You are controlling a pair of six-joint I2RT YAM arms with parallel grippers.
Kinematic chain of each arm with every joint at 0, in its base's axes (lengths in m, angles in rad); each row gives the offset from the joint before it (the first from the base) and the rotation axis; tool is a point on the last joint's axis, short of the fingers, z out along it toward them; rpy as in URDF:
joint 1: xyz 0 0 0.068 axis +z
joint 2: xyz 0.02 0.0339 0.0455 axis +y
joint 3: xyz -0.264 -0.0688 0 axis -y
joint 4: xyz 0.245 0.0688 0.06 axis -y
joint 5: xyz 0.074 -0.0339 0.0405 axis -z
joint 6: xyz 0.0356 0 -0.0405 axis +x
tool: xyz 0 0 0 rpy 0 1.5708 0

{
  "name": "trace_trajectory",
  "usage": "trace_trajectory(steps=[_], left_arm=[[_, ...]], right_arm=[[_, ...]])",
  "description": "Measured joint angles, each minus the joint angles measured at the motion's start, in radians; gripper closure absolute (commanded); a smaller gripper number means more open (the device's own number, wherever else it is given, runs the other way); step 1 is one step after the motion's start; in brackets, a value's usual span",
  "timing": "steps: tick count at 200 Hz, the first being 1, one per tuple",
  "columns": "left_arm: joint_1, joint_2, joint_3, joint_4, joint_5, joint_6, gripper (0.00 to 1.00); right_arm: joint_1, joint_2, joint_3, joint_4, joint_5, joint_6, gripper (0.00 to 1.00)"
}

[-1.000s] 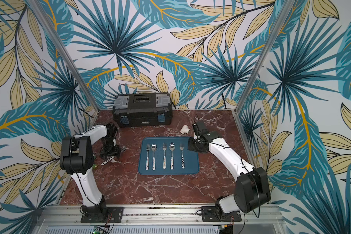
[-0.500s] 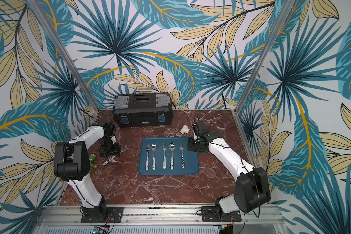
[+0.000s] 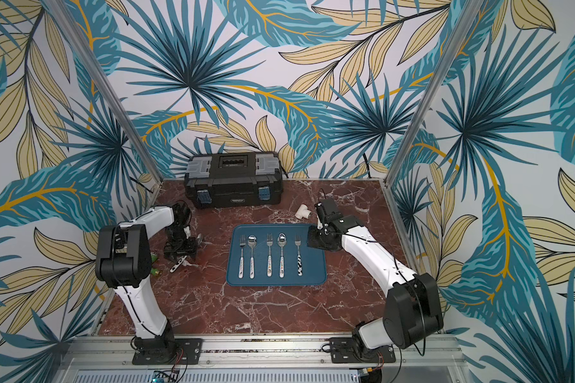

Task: Set the spoon and fork side by side
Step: Pick up the spoon from the center of the board.

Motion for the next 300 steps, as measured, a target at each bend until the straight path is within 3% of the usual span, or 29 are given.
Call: trace_trajectory(steps=[92,123,150,187,230,248,300], left_arm=[[-0.071,-0.024,-0.050,0.023,0.026,-0.048,0.37],[-0.069,-0.025,-0.053,0.026,0.010,-0.079,0.61],[-0.051,-0.025,-0.055,0.031,0.007,-0.107,0.67],[-0.031,-0.024,-0.058,0.031,0.012,-0.134,0.92],[-0.030,-0.023,-0.058,0.031,0.016,-0.135,0.90],[-0.029,-0.024,-0.062,0.035,0.022,-0.135,1.00],[-0.041,-0.091,-0.108,0.071,0.056,-0.167,1.00]], right_arm=[[0.000,-0.002,-0.002,0.000,0.000,0.000,0.52],[0.000,-0.015,-0.008,0.000,0.000,0.001,0.54],[0.000,-0.026,-0.013,0.000,0.000,0.001,0.54],[0.000,-0.040,-0.016,0.000,0.000,0.001,0.54],[0.000,-0.041,-0.018,0.000,0.000,0.001,0.54],[0.000,-0.041,-0.018,0.000,0.000,0.001,0.54],[0.000,-0.042,-0.019,0.000,0.001,0.001,0.55]])
